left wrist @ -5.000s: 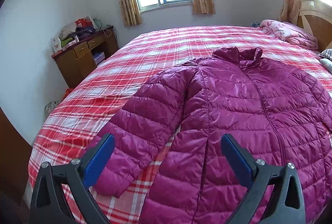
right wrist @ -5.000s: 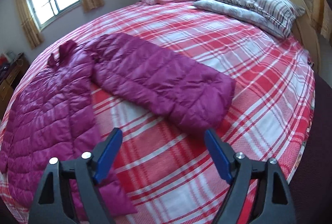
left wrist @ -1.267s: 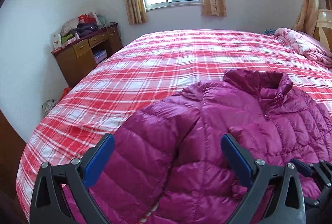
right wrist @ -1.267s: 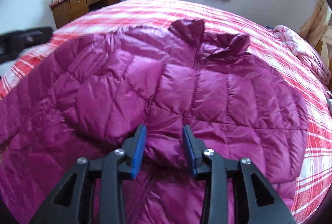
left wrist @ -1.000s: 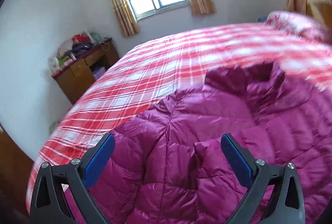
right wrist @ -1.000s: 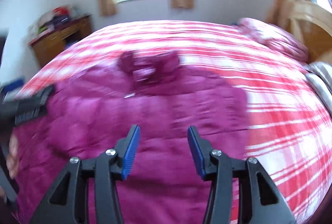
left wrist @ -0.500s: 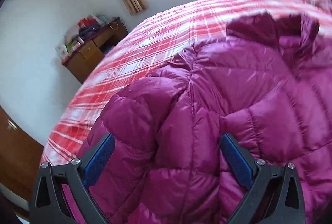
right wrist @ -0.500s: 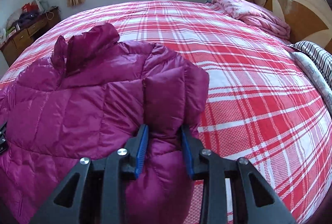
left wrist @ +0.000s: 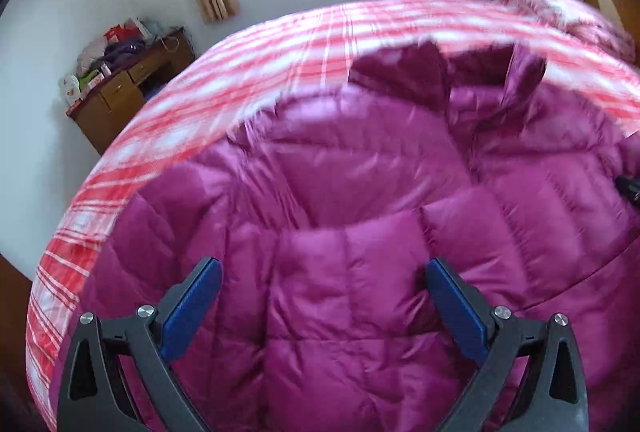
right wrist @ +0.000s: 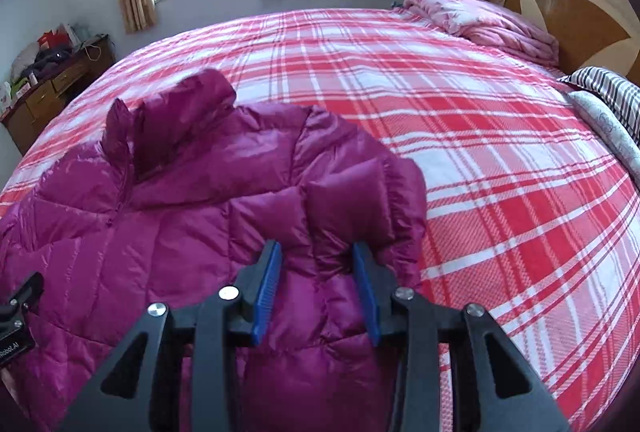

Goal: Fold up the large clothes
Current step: 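Open the right gripper and release the sleeve onto the jacket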

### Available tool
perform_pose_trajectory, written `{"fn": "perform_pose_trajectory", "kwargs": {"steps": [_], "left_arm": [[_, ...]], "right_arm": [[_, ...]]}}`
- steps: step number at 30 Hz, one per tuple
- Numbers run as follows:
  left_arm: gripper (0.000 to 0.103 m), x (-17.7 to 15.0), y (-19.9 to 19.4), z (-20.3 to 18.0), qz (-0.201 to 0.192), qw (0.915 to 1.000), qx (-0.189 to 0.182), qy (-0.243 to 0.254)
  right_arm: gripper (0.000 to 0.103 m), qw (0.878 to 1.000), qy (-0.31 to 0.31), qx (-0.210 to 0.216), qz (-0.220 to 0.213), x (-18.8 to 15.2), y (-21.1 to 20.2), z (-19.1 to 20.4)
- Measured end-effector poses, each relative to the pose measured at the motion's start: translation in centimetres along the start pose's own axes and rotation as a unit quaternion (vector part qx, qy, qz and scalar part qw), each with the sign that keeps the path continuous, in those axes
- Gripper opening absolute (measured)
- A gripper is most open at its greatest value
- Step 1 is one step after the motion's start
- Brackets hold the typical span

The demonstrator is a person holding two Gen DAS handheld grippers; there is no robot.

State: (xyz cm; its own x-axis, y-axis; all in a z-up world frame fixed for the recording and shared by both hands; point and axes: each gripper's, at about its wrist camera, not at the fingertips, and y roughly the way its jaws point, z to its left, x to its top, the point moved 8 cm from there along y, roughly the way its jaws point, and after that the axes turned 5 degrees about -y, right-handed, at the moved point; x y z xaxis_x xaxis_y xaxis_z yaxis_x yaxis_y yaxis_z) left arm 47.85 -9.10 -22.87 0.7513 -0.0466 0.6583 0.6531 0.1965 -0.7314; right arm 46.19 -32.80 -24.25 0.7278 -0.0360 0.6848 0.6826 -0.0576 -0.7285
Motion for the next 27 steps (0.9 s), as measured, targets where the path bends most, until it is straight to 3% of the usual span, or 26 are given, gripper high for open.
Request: {"fn": "perform_pose_trajectory", "kwargs": {"steps": [6,11,15,17,19,23,27], "left_arm": [[0.102,-0.6,0.7,-0.4,-0.001,1.0000,0.001,0.006],[0.102,-0.8,1.2,0.0,0.013,0.9996,-0.018,-0.015],[0.102,-0.6,1.7,0.2,0.024,0.9986,-0.036,-0.030],[0.102,-0.7,1.7,0.3,0.027,0.9981,-0.043,-0.036],[0.102,-0.8,1.7,0.3,0.028,0.9977,-0.048,-0.040],[0.102,-0.9,1.7,0.2,0.028,0.9973,-0.052,-0.043],[0.102,-0.9,1.6,0.4,0.028,0.9971,-0.055,-0.045]], "right_arm": [[0.041,1.000,-0.010,-0.009,0.011,-0.2,0.5,0.0],[0.042,1.000,-0.018,-0.019,0.013,-0.1,0.6,0.2],[0.042,0.999,-0.018,-0.038,0.003,0.2,-1.9,0.4],[0.056,1.000,-0.016,-0.018,-0.018,0.3,-4.2,1.7],[0.061,0.999,-0.034,0.003,-0.029,-0.2,-5.8,3.8],[0.061,0.997,-0.072,0.024,-0.017,-1.9,-6.0,7.6],[0.061,0.996,-0.086,0.012,-0.002,-3.1,-4.1,8.7]]}}
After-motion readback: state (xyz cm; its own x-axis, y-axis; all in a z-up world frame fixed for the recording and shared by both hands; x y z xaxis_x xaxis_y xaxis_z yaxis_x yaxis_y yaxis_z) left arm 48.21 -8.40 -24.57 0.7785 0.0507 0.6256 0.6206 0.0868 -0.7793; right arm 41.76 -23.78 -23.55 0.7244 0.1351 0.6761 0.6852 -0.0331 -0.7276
